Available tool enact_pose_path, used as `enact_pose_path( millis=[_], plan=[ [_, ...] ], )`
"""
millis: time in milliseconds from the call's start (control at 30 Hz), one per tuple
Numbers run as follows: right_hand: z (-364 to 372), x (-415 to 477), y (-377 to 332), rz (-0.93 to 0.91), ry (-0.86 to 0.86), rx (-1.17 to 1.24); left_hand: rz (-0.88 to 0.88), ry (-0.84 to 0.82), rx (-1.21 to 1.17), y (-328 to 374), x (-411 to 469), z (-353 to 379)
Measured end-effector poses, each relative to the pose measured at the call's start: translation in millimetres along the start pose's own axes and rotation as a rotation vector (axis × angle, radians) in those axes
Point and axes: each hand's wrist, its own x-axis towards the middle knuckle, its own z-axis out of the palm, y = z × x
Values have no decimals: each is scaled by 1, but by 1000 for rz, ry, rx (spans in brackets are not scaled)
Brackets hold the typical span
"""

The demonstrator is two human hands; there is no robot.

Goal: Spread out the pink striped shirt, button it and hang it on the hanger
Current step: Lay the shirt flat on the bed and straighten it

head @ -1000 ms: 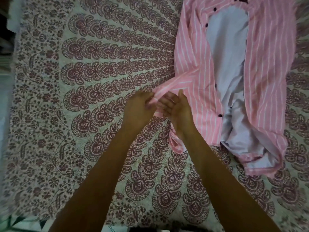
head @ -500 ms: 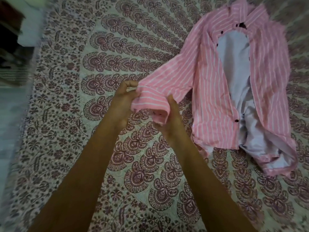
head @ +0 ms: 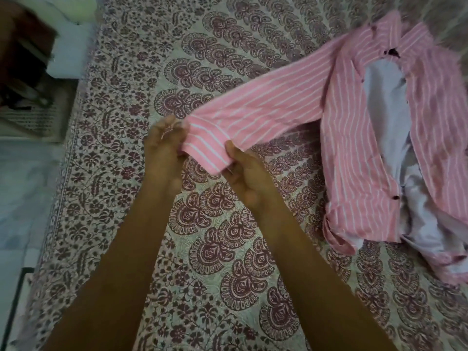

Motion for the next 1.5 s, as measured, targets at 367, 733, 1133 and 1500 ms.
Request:
enact_pose_path(
  millis=[367, 733, 1133, 1500],
  plan=[
    [15, 77, 78, 75, 337, -345, -526, 75, 166, -55, 55, -67],
    [37, 104, 85, 164, 193, -300, -106, 241, 145, -49, 93, -90],
    [-39, 55, 46, 190, 404, -563, 26, 566, 898, -75, 103, -101],
    [-138, -50, -36, -99, 507, -690, 248, -41, 946, -144, -26, 30]
  ],
)
